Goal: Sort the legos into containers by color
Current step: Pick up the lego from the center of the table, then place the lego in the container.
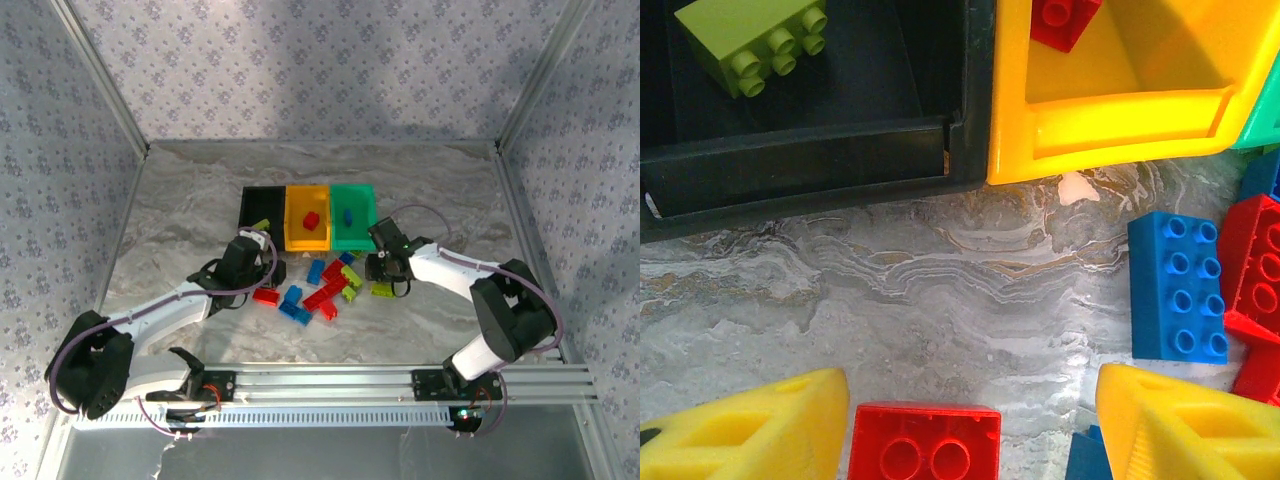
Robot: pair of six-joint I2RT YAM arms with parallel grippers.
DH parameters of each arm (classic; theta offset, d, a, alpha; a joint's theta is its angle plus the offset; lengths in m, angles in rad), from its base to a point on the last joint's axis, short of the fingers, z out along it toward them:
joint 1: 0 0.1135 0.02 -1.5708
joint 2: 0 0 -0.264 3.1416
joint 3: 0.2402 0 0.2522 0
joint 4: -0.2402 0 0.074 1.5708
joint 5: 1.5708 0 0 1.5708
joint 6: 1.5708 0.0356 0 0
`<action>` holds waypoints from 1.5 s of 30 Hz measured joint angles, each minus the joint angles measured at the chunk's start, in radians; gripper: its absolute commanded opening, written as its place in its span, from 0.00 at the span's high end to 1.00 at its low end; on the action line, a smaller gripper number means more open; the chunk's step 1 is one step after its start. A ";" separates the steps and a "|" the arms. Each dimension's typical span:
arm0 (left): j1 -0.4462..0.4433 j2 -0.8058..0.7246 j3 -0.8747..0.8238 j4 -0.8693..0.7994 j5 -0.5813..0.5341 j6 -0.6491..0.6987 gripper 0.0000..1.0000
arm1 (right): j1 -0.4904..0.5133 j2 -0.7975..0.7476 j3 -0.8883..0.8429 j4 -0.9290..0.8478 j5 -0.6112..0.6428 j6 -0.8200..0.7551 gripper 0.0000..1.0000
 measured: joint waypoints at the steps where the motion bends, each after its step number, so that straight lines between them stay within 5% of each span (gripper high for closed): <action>1: 0.000 0.000 0.000 0.000 0.000 0.000 0.34 | 0.003 0.000 0.001 0.000 0.003 -0.001 0.62; 11: 0.000 0.000 0.000 0.000 0.000 0.000 0.34 | 0.042 -0.017 0.084 -0.048 0.016 -0.002 0.64; 20: 0.010 0.008 0.000 0.000 0.000 0.000 0.34 | 0.049 0.020 0.326 -0.072 0.018 -0.031 0.63; 27: 0.073 0.026 0.000 -0.003 0.016 -0.008 0.34 | 0.023 0.195 0.479 -0.036 0.018 -0.064 0.47; 35: 0.105 -0.021 0.000 -0.008 0.020 -0.012 0.34 | 0.031 0.162 0.405 -0.023 0.010 -0.065 0.45; 45: 0.111 -0.035 -0.005 -0.006 0.031 -0.027 0.35 | 0.096 -0.180 0.056 -0.101 0.003 -0.015 0.41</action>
